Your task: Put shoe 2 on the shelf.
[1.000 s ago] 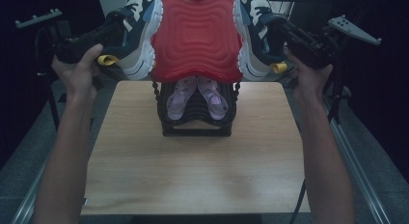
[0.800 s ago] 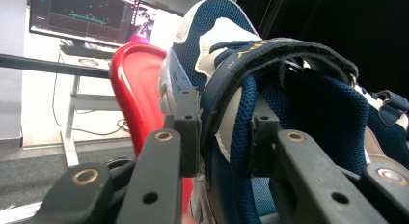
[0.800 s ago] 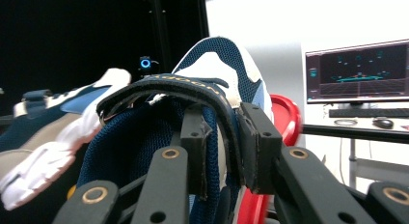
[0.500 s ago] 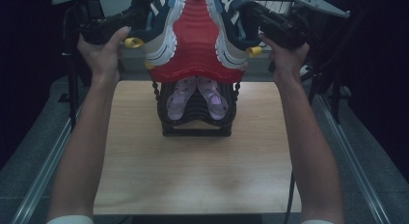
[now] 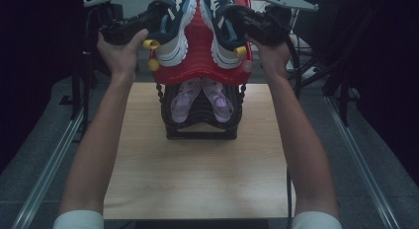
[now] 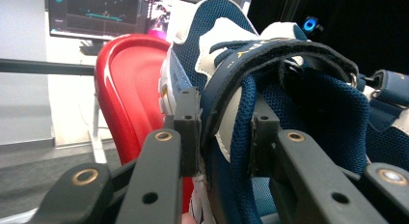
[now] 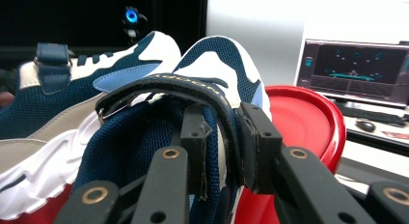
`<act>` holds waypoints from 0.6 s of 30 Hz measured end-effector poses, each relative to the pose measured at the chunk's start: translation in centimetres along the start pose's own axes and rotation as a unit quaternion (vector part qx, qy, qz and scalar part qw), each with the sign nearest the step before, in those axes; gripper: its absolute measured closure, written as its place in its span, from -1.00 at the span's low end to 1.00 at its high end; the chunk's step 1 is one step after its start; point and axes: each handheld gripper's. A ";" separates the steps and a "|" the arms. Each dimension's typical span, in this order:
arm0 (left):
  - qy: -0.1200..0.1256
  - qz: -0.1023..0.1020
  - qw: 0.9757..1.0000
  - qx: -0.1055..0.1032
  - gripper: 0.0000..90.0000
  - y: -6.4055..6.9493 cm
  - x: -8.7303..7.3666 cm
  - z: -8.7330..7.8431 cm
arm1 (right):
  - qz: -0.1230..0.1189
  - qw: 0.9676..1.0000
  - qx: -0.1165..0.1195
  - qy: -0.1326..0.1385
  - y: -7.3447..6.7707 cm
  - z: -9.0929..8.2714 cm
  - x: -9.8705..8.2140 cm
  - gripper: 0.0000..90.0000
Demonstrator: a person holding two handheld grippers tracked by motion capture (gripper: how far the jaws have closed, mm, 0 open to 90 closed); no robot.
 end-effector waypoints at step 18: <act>-0.036 0.015 0.999 -0.003 0.17 0.6 -1.4 2.3 | 0.008 0.999 0.002 -0.040 -0.3 1.7 -1.4 0.38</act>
Point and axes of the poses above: each handheld gripper's, and its own axes: z roughly forward along the jaws, x roughly out of its top, y roughly to its right, and after that the axes turned 4 degrees about -x, right-handed
